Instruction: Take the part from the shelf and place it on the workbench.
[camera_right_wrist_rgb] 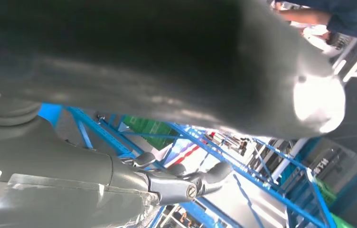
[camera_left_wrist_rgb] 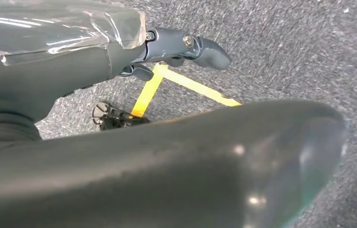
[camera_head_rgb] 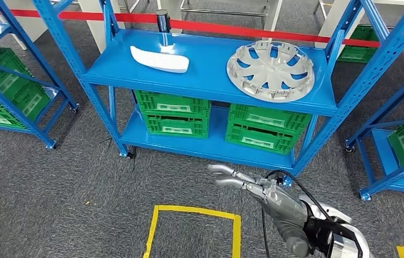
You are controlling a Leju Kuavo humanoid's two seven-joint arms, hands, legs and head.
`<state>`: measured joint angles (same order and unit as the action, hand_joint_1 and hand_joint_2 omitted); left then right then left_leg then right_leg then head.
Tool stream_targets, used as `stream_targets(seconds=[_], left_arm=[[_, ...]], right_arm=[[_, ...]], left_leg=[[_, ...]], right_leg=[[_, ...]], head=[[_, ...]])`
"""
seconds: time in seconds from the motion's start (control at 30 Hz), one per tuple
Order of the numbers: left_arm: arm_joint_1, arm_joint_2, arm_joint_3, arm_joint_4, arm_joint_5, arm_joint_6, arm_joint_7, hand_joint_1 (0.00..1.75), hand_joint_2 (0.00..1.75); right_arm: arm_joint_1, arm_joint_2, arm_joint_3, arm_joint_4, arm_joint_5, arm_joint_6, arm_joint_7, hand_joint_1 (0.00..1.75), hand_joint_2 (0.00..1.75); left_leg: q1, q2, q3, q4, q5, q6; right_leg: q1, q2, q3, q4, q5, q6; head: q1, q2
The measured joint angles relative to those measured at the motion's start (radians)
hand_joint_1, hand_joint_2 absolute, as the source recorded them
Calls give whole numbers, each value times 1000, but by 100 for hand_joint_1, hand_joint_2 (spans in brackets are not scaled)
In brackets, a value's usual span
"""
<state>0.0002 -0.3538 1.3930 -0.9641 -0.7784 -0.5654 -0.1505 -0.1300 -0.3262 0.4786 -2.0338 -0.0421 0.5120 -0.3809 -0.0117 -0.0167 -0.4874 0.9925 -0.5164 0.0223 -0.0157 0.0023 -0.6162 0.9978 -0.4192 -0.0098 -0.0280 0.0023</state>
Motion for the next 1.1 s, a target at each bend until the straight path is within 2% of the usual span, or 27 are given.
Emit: stream_targets(seconds=[0.07,0.1,0.17,0.23,0.27,0.3,0.33,0.4,0.43,0.47,0.57,0.6,0.63,0.67,0.73,0.77,0.8,0.83,0.87,0.9,0.93,0.97,1.03,1.1], left_arm=[[1,1,-2,-2,5,0,1,0,0],[1,1,-3,-3,8,0,2,0,0],[2,1,-7,-5,19,1,4,0,0],[3,2,-12,-8,32,5,9,0,0],[5,2,-15,-9,38,7,11,0,0],[7,2,-18,-11,43,9,13,0,0],[9,2,-21,-12,48,10,14,0,0],[14,3,-27,-18,58,15,18,0,0],[17,4,-30,-22,64,17,20,0,0],[20,5,-34,-26,70,21,23,0,0],[27,5,-50,-37,88,27,36,0,0],[29,4,-55,-41,94,28,41,0,0],[30,4,-61,-45,100,29,46,0,0],[32,4,-68,-47,105,31,49,0,0],[36,2,-80,-49,113,32,55,0,0],[38,1,-85,-49,115,33,56,0,0],[41,1,-90,-49,117,34,57,0,0],[44,0,-93,-49,119,34,57,0,0],[47,0,-98,-49,121,35,57,0,0],[50,-1,-102,-49,124,36,57,0,0],[52,-1,-106,-50,127,37,58,0,0],[53,-1,-111,-52,130,38,58,0,0],[56,-1,-118,-55,132,40,58,0,0],[58,-1,-124,-60,135,40,58,0,0]], right_arm=[[-2,0,1,0,-1,1,0,0,0],[-4,1,1,0,-2,2,0,0,0],[-7,3,2,-1,-3,4,1,0,0],[-8,5,4,0,-5,7,2,0,0],[-8,6,6,0,-5,8,3,0,0],[-8,6,7,0,-6,9,4,0,0],[-8,7,8,0,-6,9,4,0,0],[-10,8,9,0,-8,9,4,0,0],[-12,9,10,1,-9,9,4,0,0],[-14,9,11,1,-10,8,4,0,0],[-16,10,13,2,-15,8,4,0,0],[-18,10,14,3,-18,8,4,0,0],[-20,10,13,3,-21,8,4,0,0],[-20,9,13,4,-23,8,4,0,0],[-18,9,13,6,-25,8,4,0,0],[-16,9,14,7,-25,8,4,0,0],[-15,9,14,8,-25,8,4,0,0],[-15,9,14,8,-25,8,5,0,0],[-15,9,14,8,-25,7,5,0,0],[-15,9,14,8,-25,7,5,0,0],[-15,9,14,9,-25,6,5,0,0],[-15,9,14,10,-24,6,5,0,0],[-15,10,14,11,-23,3,6,0,0],[-16,12,14,11,-22,2,7,0,0]], left_leg=[[2,2,-9,28,-2,-8],[4,4,-25,58,-6,-12],[10,6,-90,161,-31,-23],[16,8,-173,269,-79,-34],[18,9,-201,290,-92,-37],[19,10,-213,278,-85,-37],[19,11,-208,234,-54,-33],[13,10,-173,103,47,-16],[8,8,-158,54,80,-6],[4,7,-149,26,99,3],[3,4,-125,3,103,23],[5,3,-112,-3,104,28],[7,3,-100,-8,103,31],[8,3,-94,-11,101,33],[7,1,-90,-11,93,36],[7,0,-87,-11,88,35],[6,-2,-81,-11,81,33],[7,-3,-73,-11,75,30],[7,-3,-63,-10,67,26],[6,-4,-52,-9,58,21],[4,-5,-45,-8,50,16],[3,-5,-41,-6,43,9],[3,-3,-39,1,34,-4],[6,0,-42,23,23,-15]], right_leg=[[-5,2,15,-3,-3,-11],[-7,2,23,-4,-7,-15],[-7,1,34,-4,-17,-23],[-7,3,47,-4,-31,-25],[-6,4,56,-4,-38,-24],[-6,6,67,-4,-47,-23],[-5,7,79,-4,-56,-22],[-1,8,103,-5,-74,-18],[1,9,111,-6,-82,-14],[3,10,118,-7,-88,-9],[6,12,127,8,-88,9],[6,10,118,30,-92,12],[5,9,97,69,-104,12],[4,8,63,125,-122,11],[2,7,-26,249,-166,8],[0,7,-59,282,-178,10],[-2,7,-75,281,-171,16],[-4,7,-71,242,-144,27],[-7,6,-51,172,-101,40],[-9,4,-28,101,-60,46],[-8,2,-9,47,-38,40],[-6,1,5,14,-22,29],[-2,1,15,5,-24,1],[-5,3,29,3,-22,-12]], head=[[1,0],[0,0],[-1,0],[-1,0],[-1,0],[-2,0],[-1,0],[-1,0],[0,0],[0,0],[0,0],[2,0],[3,0],[5,0],[6,0],[6,0],[6,0],[6,0],[6,0],[7,0],[7,0],[6,0],[6,0],[5,0]])
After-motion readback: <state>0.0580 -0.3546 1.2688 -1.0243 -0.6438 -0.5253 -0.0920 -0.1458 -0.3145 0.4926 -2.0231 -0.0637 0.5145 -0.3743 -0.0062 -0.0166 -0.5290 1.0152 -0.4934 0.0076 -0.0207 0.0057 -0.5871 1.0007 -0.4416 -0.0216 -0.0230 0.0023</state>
